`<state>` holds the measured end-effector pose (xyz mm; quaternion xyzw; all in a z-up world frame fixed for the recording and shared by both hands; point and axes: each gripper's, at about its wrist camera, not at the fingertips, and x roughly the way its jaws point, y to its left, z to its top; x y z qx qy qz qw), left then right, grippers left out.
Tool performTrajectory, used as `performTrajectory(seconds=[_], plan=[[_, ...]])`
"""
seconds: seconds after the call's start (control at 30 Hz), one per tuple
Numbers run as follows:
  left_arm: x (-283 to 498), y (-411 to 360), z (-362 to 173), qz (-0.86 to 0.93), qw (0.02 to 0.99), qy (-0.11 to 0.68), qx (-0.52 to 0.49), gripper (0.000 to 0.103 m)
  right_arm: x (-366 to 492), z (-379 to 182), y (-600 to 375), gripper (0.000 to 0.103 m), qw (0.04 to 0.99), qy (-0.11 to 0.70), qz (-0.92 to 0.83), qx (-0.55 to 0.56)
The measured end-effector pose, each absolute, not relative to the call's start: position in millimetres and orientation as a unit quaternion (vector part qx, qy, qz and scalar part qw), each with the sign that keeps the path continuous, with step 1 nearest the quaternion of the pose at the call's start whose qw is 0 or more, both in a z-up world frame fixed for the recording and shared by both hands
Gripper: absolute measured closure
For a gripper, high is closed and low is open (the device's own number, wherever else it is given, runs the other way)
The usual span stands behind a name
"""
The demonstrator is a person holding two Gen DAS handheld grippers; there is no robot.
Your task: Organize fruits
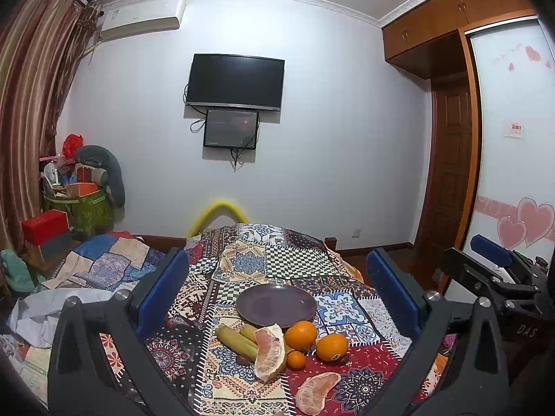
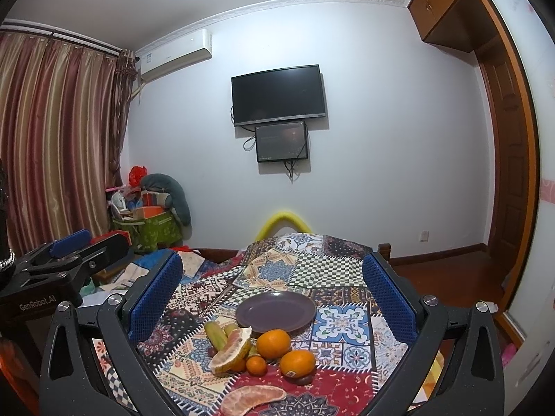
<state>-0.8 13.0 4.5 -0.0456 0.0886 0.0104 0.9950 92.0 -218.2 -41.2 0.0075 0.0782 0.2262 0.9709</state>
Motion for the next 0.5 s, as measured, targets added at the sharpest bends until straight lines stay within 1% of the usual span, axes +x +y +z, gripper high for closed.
performTrajectory(seconds=[0.33,0.5], plan=[[8,14,-1,0.01,0.994,0.101,-0.045,0.0,95,-45,-217,0.0,0.972,0.083,0.22,0.006],[15,19,-8,0.008,0.992,0.113,-0.05,0.0,108,-55,-218,0.0,0.97,0.108,0.218,0.009]])
